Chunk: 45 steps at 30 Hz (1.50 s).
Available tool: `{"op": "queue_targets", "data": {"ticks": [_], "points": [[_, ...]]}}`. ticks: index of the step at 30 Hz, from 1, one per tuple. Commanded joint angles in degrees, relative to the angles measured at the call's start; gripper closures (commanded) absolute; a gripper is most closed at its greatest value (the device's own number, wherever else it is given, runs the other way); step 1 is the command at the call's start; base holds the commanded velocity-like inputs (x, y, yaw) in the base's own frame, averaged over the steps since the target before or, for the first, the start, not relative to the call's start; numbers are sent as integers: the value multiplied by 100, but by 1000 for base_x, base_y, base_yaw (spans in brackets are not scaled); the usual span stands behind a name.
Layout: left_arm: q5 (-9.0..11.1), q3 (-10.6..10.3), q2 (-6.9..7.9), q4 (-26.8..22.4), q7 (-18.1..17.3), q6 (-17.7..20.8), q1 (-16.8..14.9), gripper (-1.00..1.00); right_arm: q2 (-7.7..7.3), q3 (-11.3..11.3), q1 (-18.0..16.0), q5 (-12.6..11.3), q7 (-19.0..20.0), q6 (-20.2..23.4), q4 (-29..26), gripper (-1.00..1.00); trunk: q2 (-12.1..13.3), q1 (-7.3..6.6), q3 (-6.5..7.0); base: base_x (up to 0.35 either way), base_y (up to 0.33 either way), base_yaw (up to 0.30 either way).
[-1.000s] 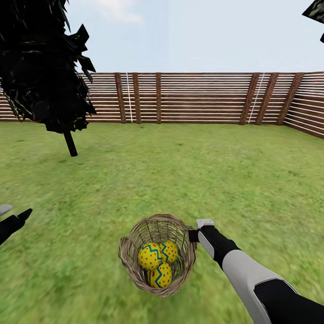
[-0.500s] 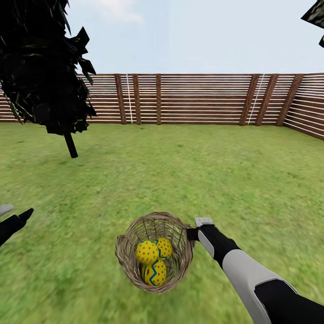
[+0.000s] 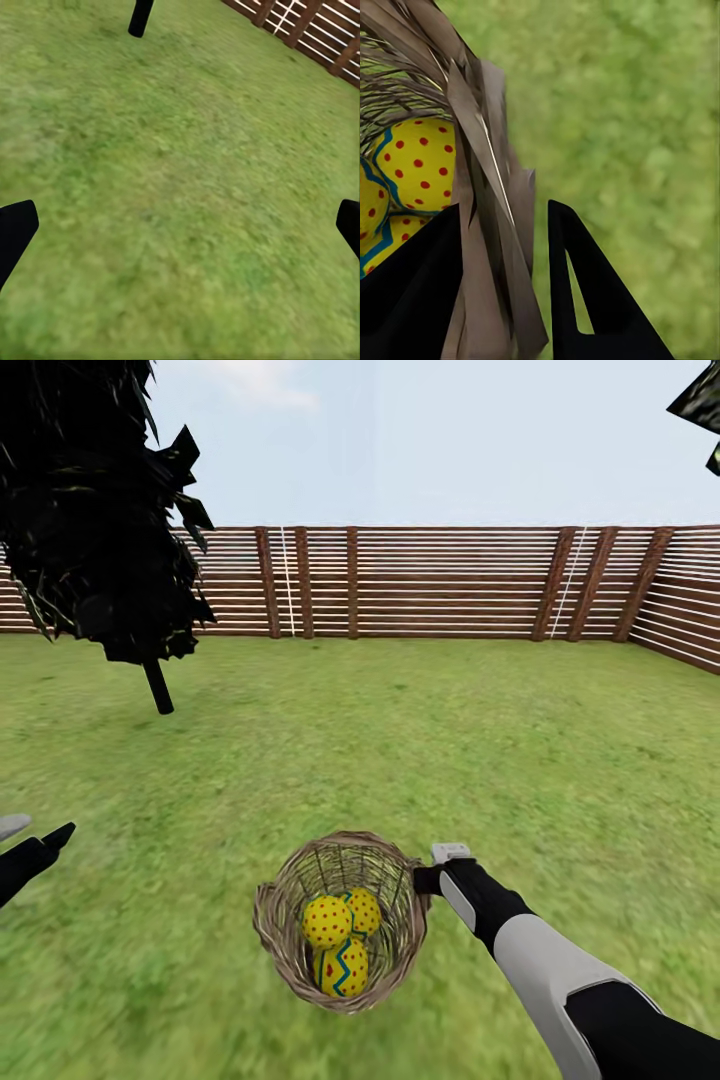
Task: Take the three Easter eggs out of the wicker basket on the lawn in the garden, then place them on the lawn next to a single tree (choose any tree) so that all three eggs are next to the same tree and none are left in the basket.
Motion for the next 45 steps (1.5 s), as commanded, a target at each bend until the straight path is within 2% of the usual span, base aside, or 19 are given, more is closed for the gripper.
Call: {"op": "queue_targets", "data": {"ticks": [1, 24, 34, 45], "points": [[61, 1, 1, -8, 49, 22, -4, -100, -3, 36, -3, -87, -44, 24, -13, 100, 39, -23, 13, 0, 0, 0], [61, -16, -8, -8, 57, 22, -4, -100, -3, 36, -3, -87, -44, 24, -13, 100, 961, -528, 426, 0, 0, 0], [61, -43, -22, -10, 63, 13, -4, -100, -4, 41, -3, -87, -44, 24, -13, 100, 961, -528, 426, 0, 0, 10], [60, -43, -17, -9, 57, 13, -4, -100, -3, 42, -3, -87, -44, 24, -13, 100, 961, -528, 426, 0, 0, 266]]}}
